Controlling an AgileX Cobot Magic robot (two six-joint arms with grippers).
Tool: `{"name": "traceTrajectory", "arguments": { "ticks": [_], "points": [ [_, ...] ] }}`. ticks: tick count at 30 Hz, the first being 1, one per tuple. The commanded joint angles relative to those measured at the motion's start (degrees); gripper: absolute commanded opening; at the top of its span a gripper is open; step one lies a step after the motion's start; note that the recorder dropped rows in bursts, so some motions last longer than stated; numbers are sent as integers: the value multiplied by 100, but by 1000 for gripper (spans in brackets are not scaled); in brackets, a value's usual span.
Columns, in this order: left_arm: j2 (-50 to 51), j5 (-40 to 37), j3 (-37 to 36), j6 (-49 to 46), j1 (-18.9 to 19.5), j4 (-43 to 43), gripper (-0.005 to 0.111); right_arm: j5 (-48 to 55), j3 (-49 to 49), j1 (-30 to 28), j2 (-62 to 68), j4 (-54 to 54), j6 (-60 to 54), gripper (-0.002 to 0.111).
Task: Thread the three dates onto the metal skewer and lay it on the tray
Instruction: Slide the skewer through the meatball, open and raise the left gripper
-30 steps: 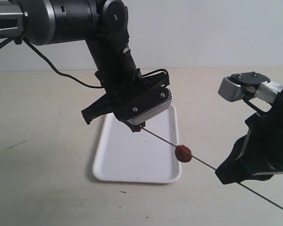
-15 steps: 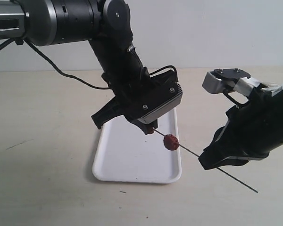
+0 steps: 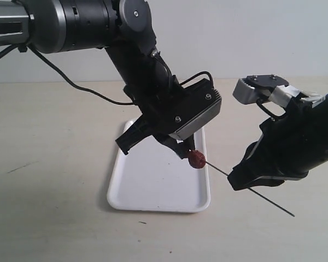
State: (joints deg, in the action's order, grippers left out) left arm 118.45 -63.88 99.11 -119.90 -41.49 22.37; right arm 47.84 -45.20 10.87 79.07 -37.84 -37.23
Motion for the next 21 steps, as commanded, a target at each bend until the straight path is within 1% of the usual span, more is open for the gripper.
{"name": "traceTrajectory", "arguments": {
  "ticks": [1,2,4,8,9,11,17,21],
  "points": [
    [-72,47,12,57,-32,117,22,-107,-56,-19,10,-66,-92,0],
    [-72,59,12,57,-32,130,24,-107,-56,-19,10,-66,-92,0],
    [-72,98,12,155,-32,251,31,-76,-56,-19,10,-66,-92,0],
    [-100,468,12,875,-32,559,60,-64,-56,-19,10,-66,-92,0],
    [-100,505,12,985,-32,576,64,-64,-56,-19,10,-55,-92,0],
    [-123,572,12,1121,-32,577,66,-112,-56,-19,10,66,-35,0],
    [-271,573,12,1243,-32,577,66,-334,-56,-19,10,770,761,0],
    [-436,550,12,1435,-32,543,66,-347,-56,-19,0,999,1038,0]
  ]
}}
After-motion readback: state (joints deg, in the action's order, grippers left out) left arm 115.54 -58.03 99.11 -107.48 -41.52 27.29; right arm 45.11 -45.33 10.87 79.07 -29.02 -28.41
